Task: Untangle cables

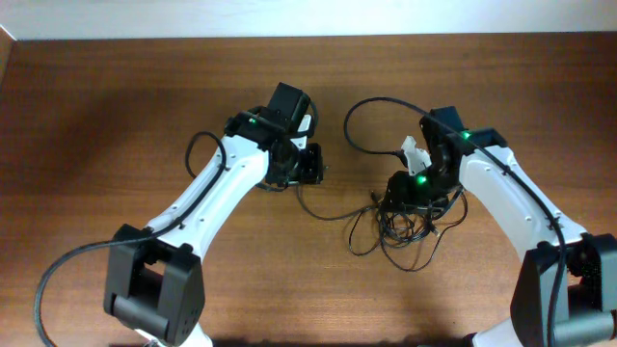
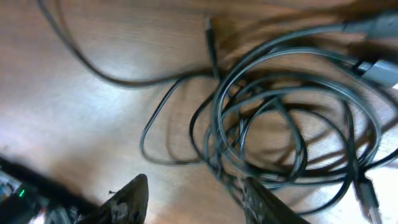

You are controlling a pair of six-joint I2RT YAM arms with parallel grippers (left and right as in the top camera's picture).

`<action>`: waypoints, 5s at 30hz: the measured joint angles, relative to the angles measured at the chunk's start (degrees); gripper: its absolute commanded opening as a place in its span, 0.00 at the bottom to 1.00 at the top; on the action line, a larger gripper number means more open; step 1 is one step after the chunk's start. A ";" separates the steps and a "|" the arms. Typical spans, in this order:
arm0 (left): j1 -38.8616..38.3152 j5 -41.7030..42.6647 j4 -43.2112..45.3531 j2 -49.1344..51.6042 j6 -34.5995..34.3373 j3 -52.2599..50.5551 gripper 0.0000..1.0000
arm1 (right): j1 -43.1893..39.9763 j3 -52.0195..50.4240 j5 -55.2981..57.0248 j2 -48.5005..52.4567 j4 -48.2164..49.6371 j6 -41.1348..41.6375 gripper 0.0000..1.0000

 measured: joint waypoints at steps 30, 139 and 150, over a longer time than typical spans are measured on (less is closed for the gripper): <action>0.11 -5.49 -0.04 2.47 0.39 0.00 0.45 | 10.23 -14.34 11.10 -0.02 19.65 2.43 0.37; 4.72 45.11 3.39 -15.74 37.07 11.72 0.00 | -9.92 10.21 -27.32 -6.75 -6.27 19.80 0.78; 1.81 45.11 3.39 -15.72 37.44 11.72 0.00 | -7.52 10.21 -27.06 -6.75 -4.26 31.91 0.76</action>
